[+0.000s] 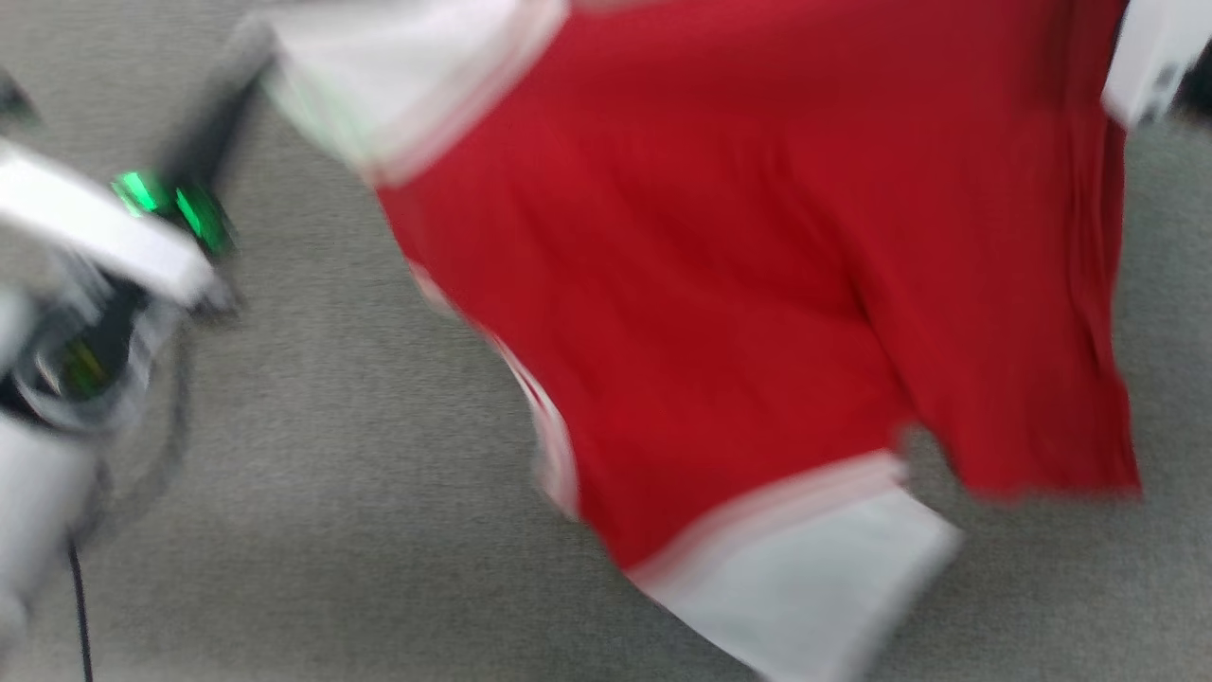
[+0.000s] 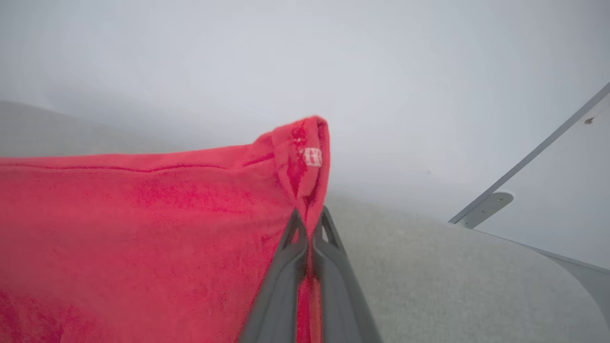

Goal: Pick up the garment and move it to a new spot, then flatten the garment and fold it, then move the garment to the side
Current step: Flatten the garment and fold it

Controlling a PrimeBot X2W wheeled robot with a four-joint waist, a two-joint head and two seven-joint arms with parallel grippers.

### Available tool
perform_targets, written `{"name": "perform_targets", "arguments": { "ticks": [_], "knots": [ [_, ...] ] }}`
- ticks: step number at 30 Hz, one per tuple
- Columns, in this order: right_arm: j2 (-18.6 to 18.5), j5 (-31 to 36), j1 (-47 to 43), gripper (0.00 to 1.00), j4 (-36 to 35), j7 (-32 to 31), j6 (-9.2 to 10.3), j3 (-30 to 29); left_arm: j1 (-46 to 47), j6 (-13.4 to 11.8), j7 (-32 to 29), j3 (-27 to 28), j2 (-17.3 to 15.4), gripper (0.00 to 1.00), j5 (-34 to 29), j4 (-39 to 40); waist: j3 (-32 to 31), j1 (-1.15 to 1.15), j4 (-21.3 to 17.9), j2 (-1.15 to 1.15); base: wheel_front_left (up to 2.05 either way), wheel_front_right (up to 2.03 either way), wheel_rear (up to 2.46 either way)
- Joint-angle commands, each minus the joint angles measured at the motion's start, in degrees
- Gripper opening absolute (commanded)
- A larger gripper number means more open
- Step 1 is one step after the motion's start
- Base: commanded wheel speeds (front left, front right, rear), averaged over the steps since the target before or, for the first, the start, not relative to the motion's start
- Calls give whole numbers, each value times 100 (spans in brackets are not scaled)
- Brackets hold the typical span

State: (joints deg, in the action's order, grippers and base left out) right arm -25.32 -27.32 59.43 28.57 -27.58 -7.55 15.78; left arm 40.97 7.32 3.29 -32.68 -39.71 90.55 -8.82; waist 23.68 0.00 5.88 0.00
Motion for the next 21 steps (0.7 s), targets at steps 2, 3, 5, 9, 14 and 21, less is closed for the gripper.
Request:
{"name": "perform_targets", "arguments": {
  "ticks": [2, 3, 5, 9, 14, 21],
  "knots": [
    [209, 276, 503, 0, 269, 323, 13, -252, 819, 28, -139, 223, 35, 0, 34, -326, 126, 0, -198, 0, 0, 0, 0],
    [240, 416, 697, 0, 361, 451, 14, -373, 1146, 28, -187, 290, 66, 0, -13, -481, 165, 0, -231, 0, 0, 0, 0],
    [393, 641, 1103, 0, 542, 690, 14, -596, 1814, 28, -272, 438, 155, 0, 13, -826, 257, 0, -311, 0, 0, 0, 0],
    [719, 1169, 1874, 0, 973, 1232, 16, -1100, 3177, 12, -241, 718, 322, 0, -86, -1595, 436, 0, -470, 0, 0, 0, 0],
    [1009, 1781, 2596, 0, 1524, 1984, 23, -1769, 4507, 10, 34, 944, 507, 0, -281, -2172, 555, 0, -603, 0, 0, 0, 0],
    [1288, 2299, 2553, 0, 2120, 2510, 22, -2003, 4346, 10, -264, 862, 693, 0, -7, -1947, 595, 0, -632, 0, 0, 0, 0]
  ]
}}
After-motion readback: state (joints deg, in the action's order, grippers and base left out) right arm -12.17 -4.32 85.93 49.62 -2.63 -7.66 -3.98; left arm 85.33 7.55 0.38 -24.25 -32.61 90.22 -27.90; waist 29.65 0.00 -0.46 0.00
